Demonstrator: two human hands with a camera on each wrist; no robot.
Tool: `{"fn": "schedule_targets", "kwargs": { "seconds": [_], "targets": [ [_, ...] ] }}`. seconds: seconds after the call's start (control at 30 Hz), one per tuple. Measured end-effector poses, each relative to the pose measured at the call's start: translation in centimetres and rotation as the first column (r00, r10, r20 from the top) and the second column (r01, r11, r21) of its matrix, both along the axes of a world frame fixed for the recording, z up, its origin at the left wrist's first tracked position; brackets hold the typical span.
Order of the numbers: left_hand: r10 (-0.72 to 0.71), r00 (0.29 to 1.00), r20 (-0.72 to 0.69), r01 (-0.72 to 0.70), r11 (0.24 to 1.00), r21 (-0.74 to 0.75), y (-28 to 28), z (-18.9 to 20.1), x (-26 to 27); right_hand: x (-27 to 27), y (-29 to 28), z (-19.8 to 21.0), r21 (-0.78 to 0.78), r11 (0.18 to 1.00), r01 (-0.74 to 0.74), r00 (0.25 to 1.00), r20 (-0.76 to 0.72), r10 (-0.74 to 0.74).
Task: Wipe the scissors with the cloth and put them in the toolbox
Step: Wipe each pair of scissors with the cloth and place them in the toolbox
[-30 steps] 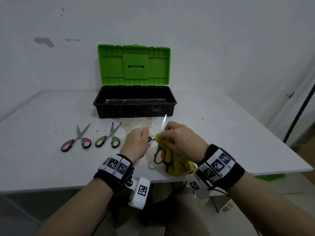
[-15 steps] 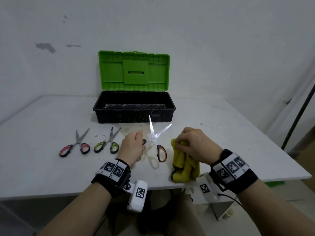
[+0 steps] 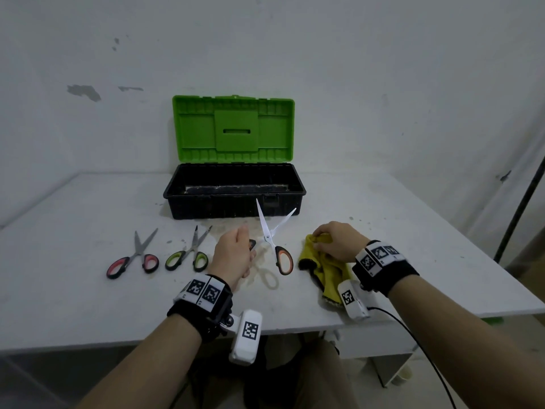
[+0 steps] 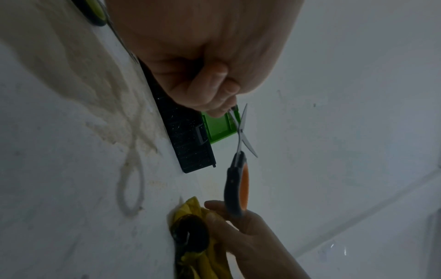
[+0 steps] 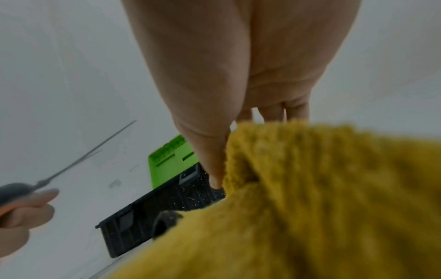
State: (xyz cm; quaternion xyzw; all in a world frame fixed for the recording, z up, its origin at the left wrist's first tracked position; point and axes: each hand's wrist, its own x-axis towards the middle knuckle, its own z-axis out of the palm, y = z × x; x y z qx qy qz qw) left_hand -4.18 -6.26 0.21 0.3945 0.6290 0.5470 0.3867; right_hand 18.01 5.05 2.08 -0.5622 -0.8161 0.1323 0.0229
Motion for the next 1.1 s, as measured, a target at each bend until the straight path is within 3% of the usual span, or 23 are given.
{"fn": "schedule_targets", "kwargs": {
  "seconds": [0.07, 0.13, 0.23, 0.3, 0.4, 0.5, 0.67, 0.77, 1.03, 1.1],
  "targets": [
    [0.022, 1.0, 0.017, -0.022, 1.0, 0.007, 0.2, -0.2, 0.0, -0.2, -1.0, 0.0, 0.112, 0.993, 0.02, 0.999, 0.032, -0.024],
    [0.035, 0.999, 0.035, -0.035, 0.999, 0.017, 0.5, -0.1, 0.1, -0.8, -2.6, 0.5, 0.182, 0.983, 0.02, 0.995, -0.095, -0.003],
    [0.044, 0.997, 0.059, -0.046, 0.998, 0.034, 0.7, 0.2, 0.8, -1.9, -5.8, 1.2, -0.003, 0.996, -0.092, 0.893, -0.442, 0.081],
    [0.029, 0.995, 0.094, -0.034, 0.998, 0.057, 0.7, 0.5, 1.3, -2.7, -7.4, 1.4, -0.095, 0.981, -0.172, 0.835, -0.542, 0.094],
    [0.0, 0.993, 0.117, -0.008, 0.997, 0.071, 0.5, 0.7, 1.6, -3.3, -8.0, 1.7, -0.122, 0.977, -0.177, 0.763, -0.644, 0.058],
    [-0.037, 0.997, 0.074, 0.03, 0.995, 0.095, -0.1, 0.7, 1.0, -2.8, -7.3, 2.1, -0.141, 0.983, -0.12, 0.727, -0.686, -0.009],
    [-0.155, 0.98, -0.127, 0.167, 0.982, 0.089, -0.4, 0.2, -1.0, -2.7, -6.3, 1.5, -0.148, 0.986, -0.082, 0.709, -0.704, -0.046],
    [-0.216, 0.969, -0.118, 0.226, 0.97, 0.083, -0.3, 0.1, -1.1, -3.5, -6.4, 1.1, -0.133, 0.988, -0.083, 0.667, -0.744, -0.045],
    [-0.164, 0.986, -0.027, 0.166, 0.976, 0.14, 0.1, 0.2, -0.3, -5.1, -7.3, 0.3, -0.151, 0.988, -0.029, 0.54, -0.834, -0.112],
    [-0.139, 0.99, -0.02, 0.14, 0.979, 0.147, 0.2, 0.3, -0.1, -5.3, -7.3, 0.4, -0.079, 0.996, 0.05, 0.557, -0.825, -0.093]
  ]
}}
